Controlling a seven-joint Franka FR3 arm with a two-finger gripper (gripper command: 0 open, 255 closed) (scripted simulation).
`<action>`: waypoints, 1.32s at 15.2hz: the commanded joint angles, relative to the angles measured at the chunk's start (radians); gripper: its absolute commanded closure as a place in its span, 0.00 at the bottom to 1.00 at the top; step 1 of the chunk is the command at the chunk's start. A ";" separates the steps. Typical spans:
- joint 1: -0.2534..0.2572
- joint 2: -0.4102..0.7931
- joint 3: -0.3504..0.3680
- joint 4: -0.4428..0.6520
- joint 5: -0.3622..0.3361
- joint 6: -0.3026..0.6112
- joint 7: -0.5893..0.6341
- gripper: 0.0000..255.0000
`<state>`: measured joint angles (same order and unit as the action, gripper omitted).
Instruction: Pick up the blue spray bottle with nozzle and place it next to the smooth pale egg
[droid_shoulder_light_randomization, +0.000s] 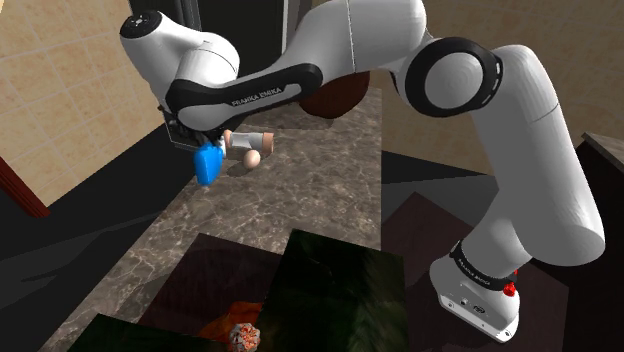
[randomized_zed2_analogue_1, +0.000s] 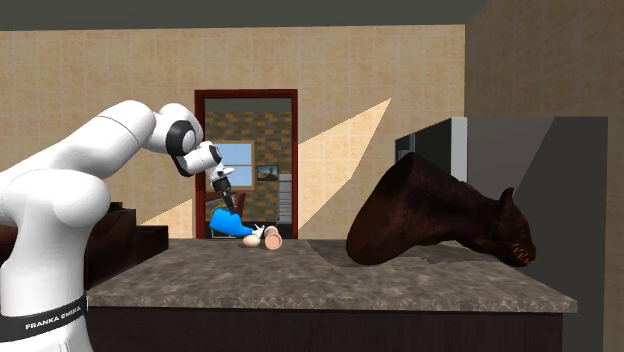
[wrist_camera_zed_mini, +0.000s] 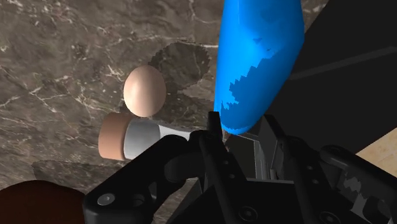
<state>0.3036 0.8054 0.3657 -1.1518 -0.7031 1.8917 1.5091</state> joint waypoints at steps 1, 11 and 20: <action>-0.002 0.008 -0.003 -0.017 -0.006 0.022 0.012 1.00; -0.002 0.030 -0.010 -0.036 -0.018 0.059 0.032 1.00; 0.003 0.015 -0.005 -0.032 -0.012 0.039 0.029 0.00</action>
<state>0.3027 0.8294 0.3578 -1.1845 -0.7180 1.9411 1.5383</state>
